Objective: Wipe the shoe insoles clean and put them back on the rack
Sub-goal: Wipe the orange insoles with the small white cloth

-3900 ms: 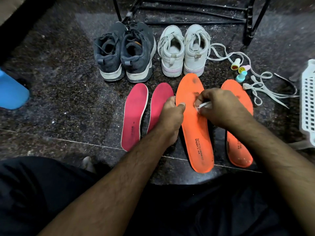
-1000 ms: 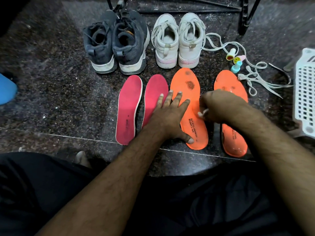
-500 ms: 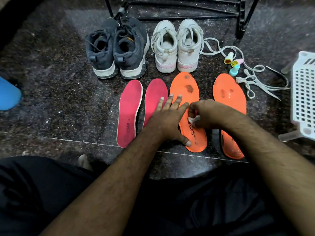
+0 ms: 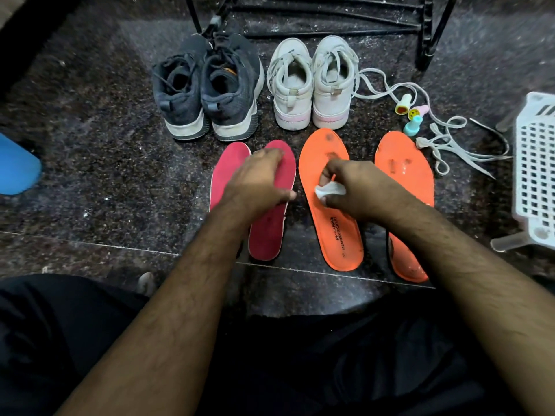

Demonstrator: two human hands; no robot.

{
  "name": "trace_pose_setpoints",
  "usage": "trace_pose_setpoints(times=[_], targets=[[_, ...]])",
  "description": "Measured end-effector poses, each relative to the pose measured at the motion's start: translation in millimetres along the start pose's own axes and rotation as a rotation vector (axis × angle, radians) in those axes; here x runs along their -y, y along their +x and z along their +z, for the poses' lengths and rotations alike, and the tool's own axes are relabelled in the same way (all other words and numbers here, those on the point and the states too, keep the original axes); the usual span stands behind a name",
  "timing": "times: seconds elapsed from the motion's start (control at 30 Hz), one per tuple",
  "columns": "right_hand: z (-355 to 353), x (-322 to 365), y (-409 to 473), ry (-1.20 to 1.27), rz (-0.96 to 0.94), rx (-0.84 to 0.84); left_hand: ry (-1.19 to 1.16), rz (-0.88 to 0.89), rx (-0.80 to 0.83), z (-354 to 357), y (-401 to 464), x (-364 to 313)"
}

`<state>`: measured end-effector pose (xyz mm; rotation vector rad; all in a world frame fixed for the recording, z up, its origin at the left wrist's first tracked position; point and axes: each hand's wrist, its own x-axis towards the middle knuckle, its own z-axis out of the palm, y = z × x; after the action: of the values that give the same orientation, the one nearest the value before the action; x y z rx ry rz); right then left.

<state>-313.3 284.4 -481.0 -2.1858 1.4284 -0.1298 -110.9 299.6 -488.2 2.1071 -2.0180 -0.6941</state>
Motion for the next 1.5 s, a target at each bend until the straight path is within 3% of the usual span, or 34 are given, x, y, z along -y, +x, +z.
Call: trace_pose_setpoints(times=[0.2, 0.4, 0.63, 0.77, 0.97, 1.17, 1.3, 1.5], targets=[[21, 18, 0, -0.047, -0.124, 0.072, -0.009, -0.174, -0.031, -1, 4, 13], [22, 9, 0, -0.109, -0.013, 0.128, 0.071, -0.169, 0.023, 8, 2, 14], [30, 17, 14, 0.042, -0.157, -0.2, 0.046, -0.162, 0.188, 5, -1, 8], [49, 26, 26, 0.082, -0.236, -0.263, 0.05, -0.149, 0.21, 4, -5, 6], [58, 35, 37, -0.149, -0.287, -0.064, 0.043, -0.131, 0.169, 10, -8, 11], [16, 29, -1, -0.206, -0.253, 0.417, 0.099, -0.096, 0.125, 10, -17, 10], [0, 10, -27, -0.187, -0.155, 0.251, 0.214, -0.064, 0.093, 11, -25, 2], [5, 19, -46, -0.018, -0.074, -0.048, 0.189, -0.026, -0.003, 16, -51, -6]])
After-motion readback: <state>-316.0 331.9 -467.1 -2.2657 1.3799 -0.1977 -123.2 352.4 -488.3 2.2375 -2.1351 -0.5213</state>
